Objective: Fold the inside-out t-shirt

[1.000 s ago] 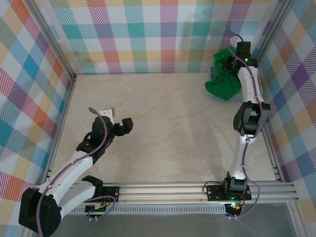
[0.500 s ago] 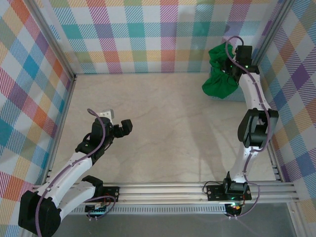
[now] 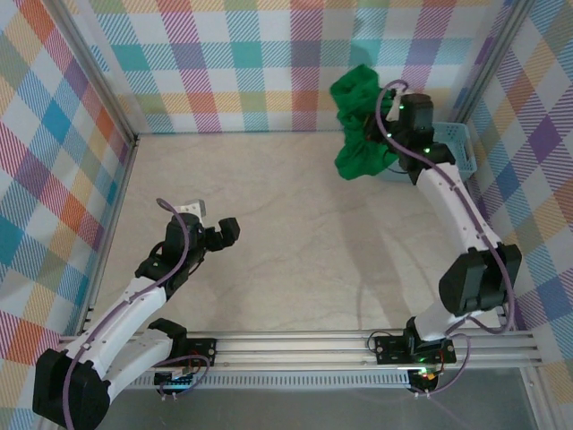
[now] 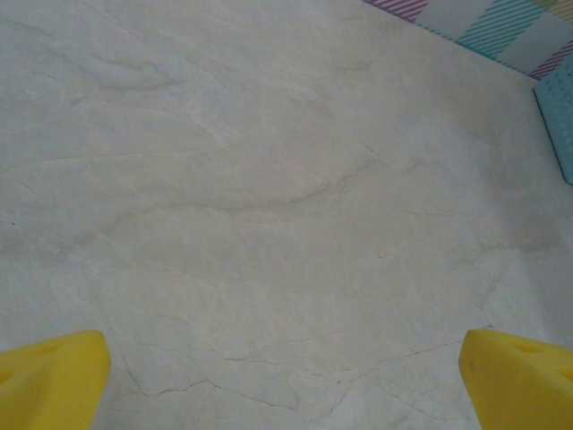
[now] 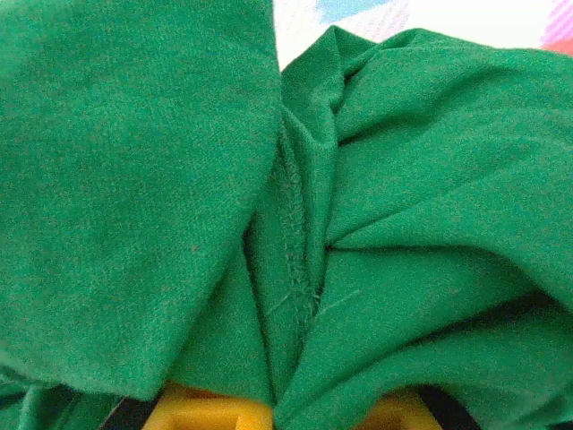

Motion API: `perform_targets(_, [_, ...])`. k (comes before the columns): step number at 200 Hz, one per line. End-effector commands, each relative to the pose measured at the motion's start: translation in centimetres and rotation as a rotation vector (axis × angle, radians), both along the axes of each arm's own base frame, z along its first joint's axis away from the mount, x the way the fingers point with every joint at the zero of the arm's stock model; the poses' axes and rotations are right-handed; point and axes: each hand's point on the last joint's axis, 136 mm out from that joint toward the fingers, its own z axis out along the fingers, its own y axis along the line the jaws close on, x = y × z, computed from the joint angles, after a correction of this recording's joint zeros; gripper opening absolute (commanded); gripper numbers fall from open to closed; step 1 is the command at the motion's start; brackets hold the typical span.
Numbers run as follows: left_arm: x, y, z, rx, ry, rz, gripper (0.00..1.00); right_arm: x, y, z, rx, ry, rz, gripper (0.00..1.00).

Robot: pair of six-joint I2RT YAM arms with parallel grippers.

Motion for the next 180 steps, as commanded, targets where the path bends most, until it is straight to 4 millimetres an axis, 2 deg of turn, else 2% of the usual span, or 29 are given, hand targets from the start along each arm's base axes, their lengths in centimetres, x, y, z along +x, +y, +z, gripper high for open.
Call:
perform_targets(1, [-0.4, 0.6, 1.4, -0.016, -0.008, 0.051, 1.0, -3.1, 3.3, -2.1, -0.106, 0.04, 0.082, 0.0])
perform_targets(34, [-1.0, 1.2, 1.1, -0.028, 0.017, 0.087, 1.0, -8.6, 8.4, -9.1, -0.181, 0.192, 0.224, 0.03])
perform_targets(55, [-1.2, 0.9, 0.7, -0.061, 0.04, 0.089, 1.0, -12.4, 11.4, -14.3, -0.239, 0.316, 0.317, 0.08])
perform_targets(69, [-1.4, 0.4, 0.3, -0.087, 0.064, 0.074, 1.0, -14.9, 13.1, -17.4, -0.267, 0.394, 0.381, 0.17])
perform_targets(74, [-1.4, 0.1, 0.1, -0.097, 0.073, 0.062, 0.99, -15.7, 13.4, -18.4, -0.278, 0.419, 0.394, 0.23])
perform_targets(80, [-1.4, -0.3, 0.0, -0.108, 0.085, 0.048, 0.99, -16.6, 13.8, -19.6, -0.288, 0.45, 0.406, 0.36])
perform_targets(92, [-1.4, -1.1, -0.1, -0.125, 0.109, 0.018, 0.97, -17.7, 13.4, -20.7, -0.293, 0.5, 0.406, 0.51])
perform_targets(101, [-1.3, -1.7, 0.0, -0.131, 0.122, 0.002, 0.96, -18.2, 12.4, -20.8, -0.303, 0.514, 0.383, 0.64])
perform_targets(111, [-1.1, -2.6, 0.2, -0.131, 0.13, -0.023, 0.96, -18.5, 11.1, -20.6, -0.31, 0.513, 0.351, 0.72])
perform_targets(119, [-1.6, -3.4, -0.3, -0.112, 0.168, -0.045, 0.96, -18.6, 9.9, -20.1, -0.291, 0.51, 0.327, 0.77])
perform_targets(131, [-1.6, -4.9, -0.4, -0.103, 0.18, -0.079, 0.96, -18.8, 8.3, -19.8, -0.239, 0.516, 0.302, 0.8])
perform_targets(144, [-1.6, -6.8, -0.7, -0.089, 0.199, -0.117, 0.96, -19.2, 6.9, -20.3, -0.202, 0.545, 0.274, 0.81])
perform_targets(152, [-1.7, -7.8, -1.2, -0.073, 0.216, -0.132, 0.96, -19.6, 6.5, -20.7, -0.191, 0.565, 0.267, 0.81])
perform_targets(156, [-1.3, -8.6, -0.8, -0.083, 0.193, -0.14, 0.96, -19.8, 6.4, -21.1, -0.185, 0.579, 0.265, 0.8])
perform_targets(180, [-1.2, -12.4, -2.2, -0.067, 0.228, -0.197, 0.96, -21.1, 6.2, -23.5, -0.148, 0.644, 0.256, 0.8])
